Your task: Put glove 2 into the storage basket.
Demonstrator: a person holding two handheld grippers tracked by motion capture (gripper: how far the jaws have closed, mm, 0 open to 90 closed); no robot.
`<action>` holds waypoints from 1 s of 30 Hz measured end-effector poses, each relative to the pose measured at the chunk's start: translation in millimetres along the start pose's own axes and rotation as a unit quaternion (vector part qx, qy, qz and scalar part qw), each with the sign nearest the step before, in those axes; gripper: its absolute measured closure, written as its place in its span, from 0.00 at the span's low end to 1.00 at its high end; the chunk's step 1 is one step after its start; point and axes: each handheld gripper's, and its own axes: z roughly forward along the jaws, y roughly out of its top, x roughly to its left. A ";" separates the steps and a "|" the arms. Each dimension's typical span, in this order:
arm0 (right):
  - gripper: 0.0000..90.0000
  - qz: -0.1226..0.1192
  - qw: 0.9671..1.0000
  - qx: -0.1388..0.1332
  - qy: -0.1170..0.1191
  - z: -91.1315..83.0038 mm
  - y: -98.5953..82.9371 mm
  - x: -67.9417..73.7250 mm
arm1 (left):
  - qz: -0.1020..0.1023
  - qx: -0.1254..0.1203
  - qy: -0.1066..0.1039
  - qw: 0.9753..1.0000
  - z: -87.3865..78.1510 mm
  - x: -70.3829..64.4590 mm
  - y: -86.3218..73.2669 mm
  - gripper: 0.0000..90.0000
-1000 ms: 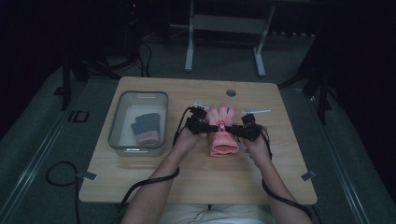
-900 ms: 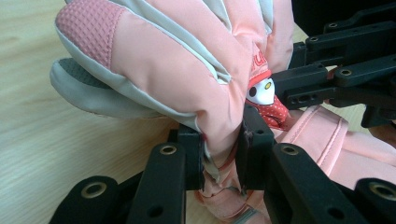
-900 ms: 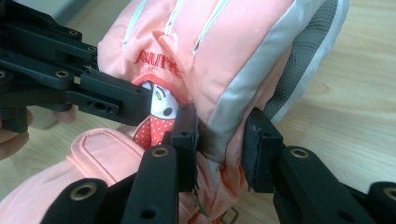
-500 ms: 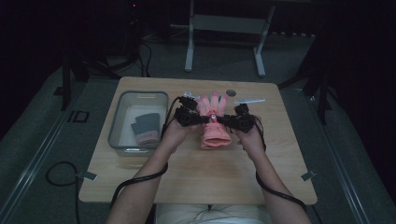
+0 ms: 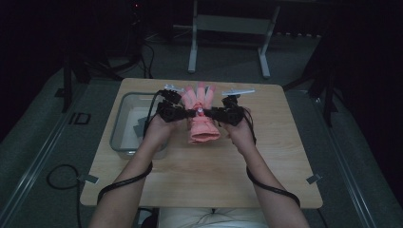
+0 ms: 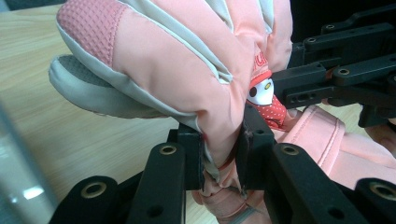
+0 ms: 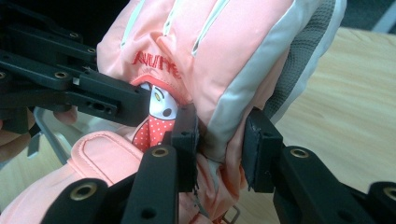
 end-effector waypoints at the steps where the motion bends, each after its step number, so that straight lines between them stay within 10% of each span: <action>1: 0.77 -0.003 1.000 0.000 0.002 1.7 2.1 2.5 | 0.000 0.000 0.003 1.000 -4.5 2.1 -0.3 0.82; 30: 0.77 -0.051 0.996 0.030 0.064 99.7 56.4 94.4 | -0.053 -0.006 0.084 0.995 -104.5 77.2 -31.3 0.83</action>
